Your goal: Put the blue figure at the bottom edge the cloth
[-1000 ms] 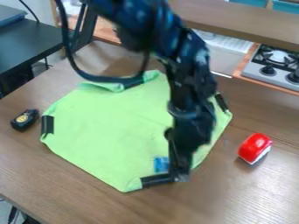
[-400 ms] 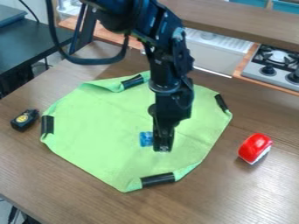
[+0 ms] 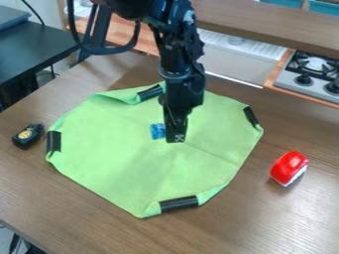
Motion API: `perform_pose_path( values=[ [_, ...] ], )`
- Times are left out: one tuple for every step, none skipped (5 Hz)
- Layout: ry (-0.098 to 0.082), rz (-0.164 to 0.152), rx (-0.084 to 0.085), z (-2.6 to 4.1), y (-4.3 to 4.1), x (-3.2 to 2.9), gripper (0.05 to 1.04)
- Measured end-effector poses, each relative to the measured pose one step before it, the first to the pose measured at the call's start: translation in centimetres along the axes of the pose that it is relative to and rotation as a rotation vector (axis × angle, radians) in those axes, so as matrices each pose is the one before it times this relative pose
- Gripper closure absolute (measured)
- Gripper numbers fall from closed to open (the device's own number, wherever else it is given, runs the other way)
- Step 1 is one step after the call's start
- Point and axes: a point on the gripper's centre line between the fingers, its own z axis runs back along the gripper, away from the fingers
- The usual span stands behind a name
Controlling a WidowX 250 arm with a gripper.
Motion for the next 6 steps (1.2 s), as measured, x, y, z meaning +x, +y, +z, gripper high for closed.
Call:
perform_pose_path(
  values=[
    [0.003, 0.0411, 0.0024, -0.771, 1.566, 0.09, 0.685],
    [0.0074, 0.0181, 0.0022, -0.185, 0.282, -0.259, 0.685],
    [0.0369, 0.0455, -0.0275, -1.455, -0.509, -2.648, 0.685],
    [-0.0033, 0.0392, 0.0338, 0.596, 0.431, -2.991, 0.685],
    [0.0381, -0.0091, -0.0009, -1.111, -0.206, -2.525, 0.685],
    [0.0167, 0.0026, 0.0234, -0.37, 0.375, -1.81, 0.685]
  ],
)
